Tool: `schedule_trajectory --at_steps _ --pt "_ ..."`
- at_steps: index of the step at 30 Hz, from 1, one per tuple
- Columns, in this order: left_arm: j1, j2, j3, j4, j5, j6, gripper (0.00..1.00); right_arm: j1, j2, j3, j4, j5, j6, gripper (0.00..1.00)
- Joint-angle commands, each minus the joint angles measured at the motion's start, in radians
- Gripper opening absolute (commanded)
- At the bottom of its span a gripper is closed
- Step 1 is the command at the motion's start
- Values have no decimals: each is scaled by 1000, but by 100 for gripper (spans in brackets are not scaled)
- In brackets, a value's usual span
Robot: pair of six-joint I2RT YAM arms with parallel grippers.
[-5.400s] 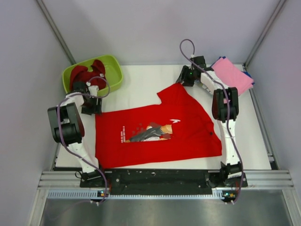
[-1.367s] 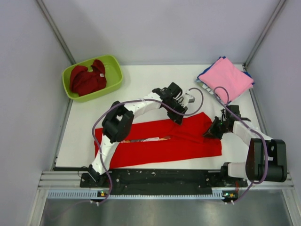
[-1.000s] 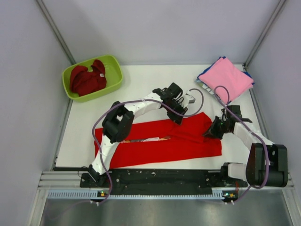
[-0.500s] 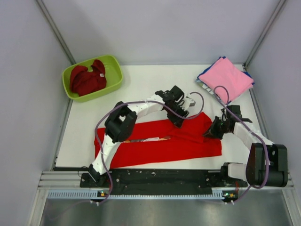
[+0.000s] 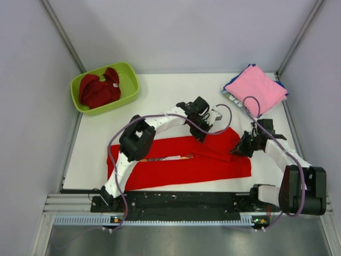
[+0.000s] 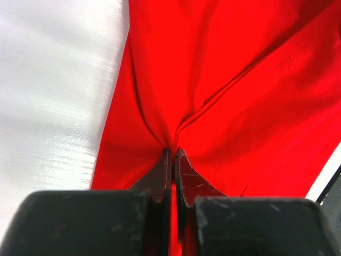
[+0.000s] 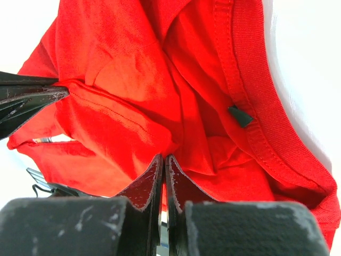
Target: Fold and stack the t-shirts
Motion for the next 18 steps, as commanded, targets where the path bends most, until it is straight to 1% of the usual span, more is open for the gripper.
schedule_trajectory --at_steps 1,2,4,6,8,12,14,16,18 --pt "-5 -98 8 -14 16 25 0 8 -45 18 -12 -17 -10 0" --pt "-5 -104 6 -15 21 26 4 8 -51 19 -18 -20 -10 0" --pt "-5 -112 3 -14 36 32 15 8 -67 22 -26 -28 -12 0" --pt "-5 -109 3 -5 38 37 22 8 -73 22 -28 -26 -13 0" --pt "-5 -90 12 -6 28 37 22 8 -67 24 -28 -24 -16 0" --pt "-5 -47 49 -58 42 31 14 8 -59 22 -28 -28 -18 0" --pt "-5 -49 41 -58 47 35 15 8 -64 22 -28 -24 -19 0" --pt "-5 -46 44 -54 31 37 18 8 -61 24 -28 -21 -19 0" --pt "-5 -44 49 -46 22 37 18 8 -58 25 -28 -23 -19 0"
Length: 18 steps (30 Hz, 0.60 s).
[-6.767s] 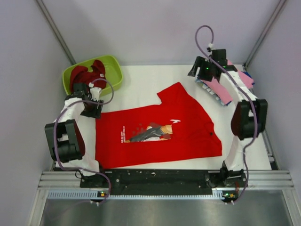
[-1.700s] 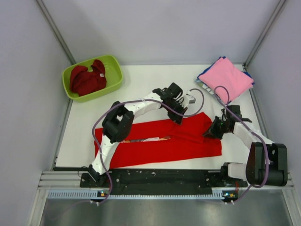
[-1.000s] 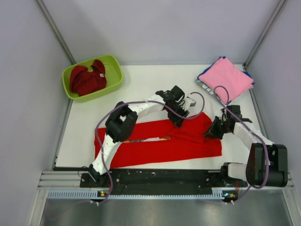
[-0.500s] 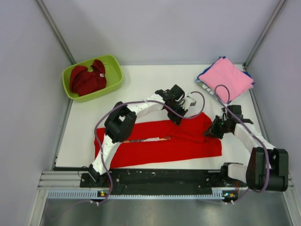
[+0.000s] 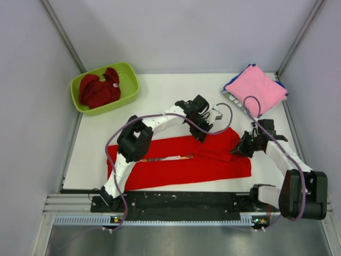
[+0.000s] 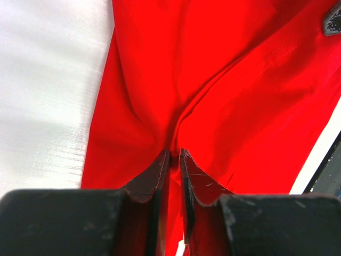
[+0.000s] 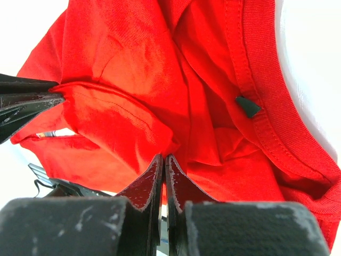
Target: Fold and stack the t-shirts
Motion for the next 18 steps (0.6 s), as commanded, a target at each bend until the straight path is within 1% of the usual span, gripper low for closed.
schedule_trajectory --at_steps 1,4,5,6,7,11,15,18 --pt "-4 -8 44 6 14 6 16 8 -8 25 1 -10 -19 0" --pt "-6 2 48 28 49 12 15 8 -10 24 -1 -7 -16 0" --pt "-8 12 56 32 45 22 13 8 -8 25 -1 -7 -18 0" --pt "-9 25 62 31 19 26 8 8 -10 25 -1 -7 -19 0" --pt "-8 48 83 11 -13 32 0 8 -13 27 -2 -11 -19 0" --pt "-6 19 74 -6 35 43 0 8 -28 28 -2 -13 -21 0" --pt "-3 -68 4 23 26 65 0 8 -43 42 -1 -39 -45 0" --pt "9 -142 -59 61 40 42 0 10 -48 68 28 -54 -82 0"
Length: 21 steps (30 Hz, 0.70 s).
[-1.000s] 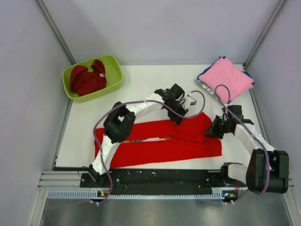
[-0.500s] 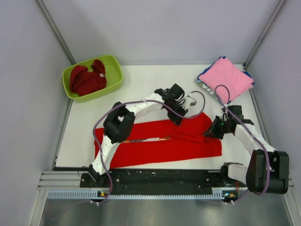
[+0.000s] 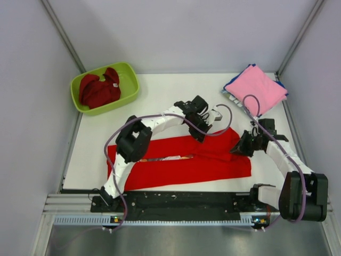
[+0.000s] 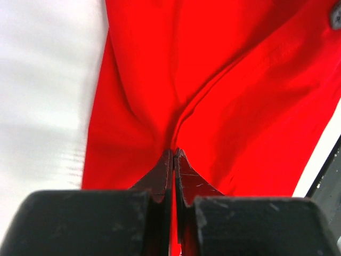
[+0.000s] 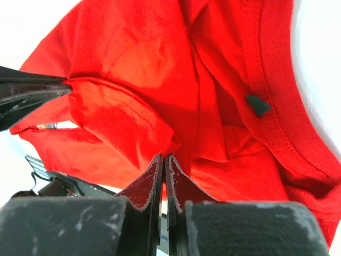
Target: Fold and stack the t-shirts
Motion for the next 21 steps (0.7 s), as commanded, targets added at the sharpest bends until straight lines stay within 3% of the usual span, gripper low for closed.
schedule_trajectory --at_steps 1,10,21 --pt "14 -160 -82 70 33 -11 0 10 -36 73 68 -35 -70 0" --pt "48 -228 -248 229 -83 -107 0 11 35 63 416 -5 -116 0" --pt "48 -218 -303 295 -223 -158 0 11 187 67 507 -8 -104 0"
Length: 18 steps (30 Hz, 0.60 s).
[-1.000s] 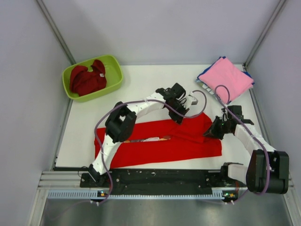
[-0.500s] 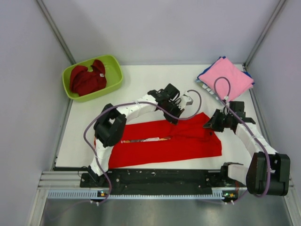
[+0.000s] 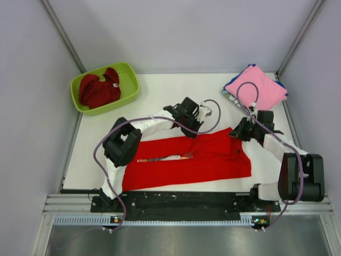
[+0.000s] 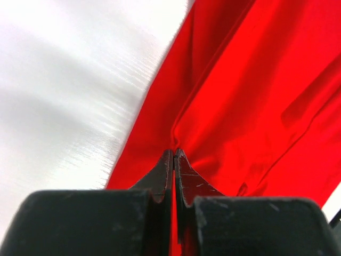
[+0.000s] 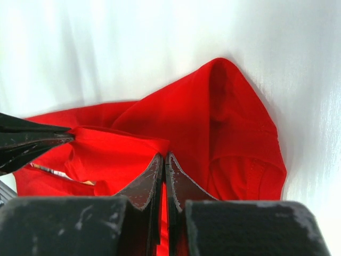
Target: Fold and stack the t-shirts
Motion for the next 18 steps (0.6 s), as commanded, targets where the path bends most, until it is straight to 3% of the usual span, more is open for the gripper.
schedule_trajectory --at_steps 1,9,11,12,14,16,18 --pt "0 -22 1 55 -84 -25 0 6 26 26 77 17 -15 0" --pt "-2 31 30 16 -89 -5 2 7 92 51 59 30 -17 2" --pt "-2 29 46 1 -84 1 15 7 107 77 21 46 -23 13" --pt "-3 21 53 -3 -80 8 27 7 113 97 -19 74 -26 22" --pt "0 3 75 -14 -93 33 43 7 123 144 -102 118 -44 30" --pt "0 -9 113 -43 -133 61 51 7 112 176 -153 158 -46 32" --pt "0 -31 139 -68 -175 87 52 16 69 190 -177 200 -48 33"
